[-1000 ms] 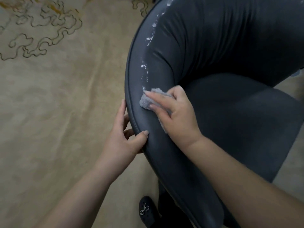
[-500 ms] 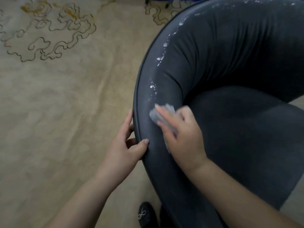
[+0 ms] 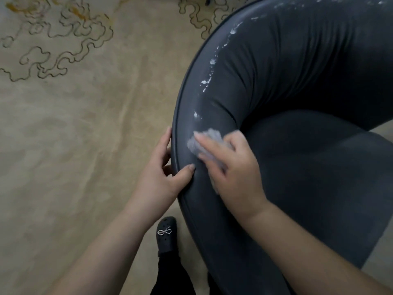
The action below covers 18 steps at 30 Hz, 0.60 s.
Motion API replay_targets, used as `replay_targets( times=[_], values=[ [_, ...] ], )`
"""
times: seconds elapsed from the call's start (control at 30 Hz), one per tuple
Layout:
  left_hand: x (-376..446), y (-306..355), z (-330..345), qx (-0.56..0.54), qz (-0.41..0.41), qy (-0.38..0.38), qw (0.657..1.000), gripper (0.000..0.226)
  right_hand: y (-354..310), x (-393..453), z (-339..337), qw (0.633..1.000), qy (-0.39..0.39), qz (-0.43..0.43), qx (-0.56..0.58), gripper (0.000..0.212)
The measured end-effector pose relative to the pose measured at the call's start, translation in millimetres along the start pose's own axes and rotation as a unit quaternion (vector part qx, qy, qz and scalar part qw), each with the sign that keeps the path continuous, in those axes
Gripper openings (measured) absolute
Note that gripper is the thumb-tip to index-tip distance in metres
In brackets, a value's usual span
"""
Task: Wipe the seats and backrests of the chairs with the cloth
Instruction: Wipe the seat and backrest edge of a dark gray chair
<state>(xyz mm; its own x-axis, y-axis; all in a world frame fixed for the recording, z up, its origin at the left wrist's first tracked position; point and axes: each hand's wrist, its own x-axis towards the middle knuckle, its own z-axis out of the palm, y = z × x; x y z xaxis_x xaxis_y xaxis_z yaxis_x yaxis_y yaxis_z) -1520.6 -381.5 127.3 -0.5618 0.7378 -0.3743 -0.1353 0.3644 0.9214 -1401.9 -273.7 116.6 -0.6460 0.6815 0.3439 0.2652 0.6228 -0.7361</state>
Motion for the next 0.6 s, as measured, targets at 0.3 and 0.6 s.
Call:
replay_targets(
  times=[0.3, 0.6],
  values=[
    [46.0, 18.5, -18.8, 0.027, 0.026, -0.05, 0.998, 0.074, 9.9, 73.8, 20.2, 0.996, 0.048, 0.062, -0.039, 0.033],
    [84.5, 30.8, -39.0, 0.058, 0.044, -0.153, 0.986, 0.081, -5.3, 44.3, 19.6, 0.989, 0.077, 0.096, -0.083, 0.034]
  ],
)
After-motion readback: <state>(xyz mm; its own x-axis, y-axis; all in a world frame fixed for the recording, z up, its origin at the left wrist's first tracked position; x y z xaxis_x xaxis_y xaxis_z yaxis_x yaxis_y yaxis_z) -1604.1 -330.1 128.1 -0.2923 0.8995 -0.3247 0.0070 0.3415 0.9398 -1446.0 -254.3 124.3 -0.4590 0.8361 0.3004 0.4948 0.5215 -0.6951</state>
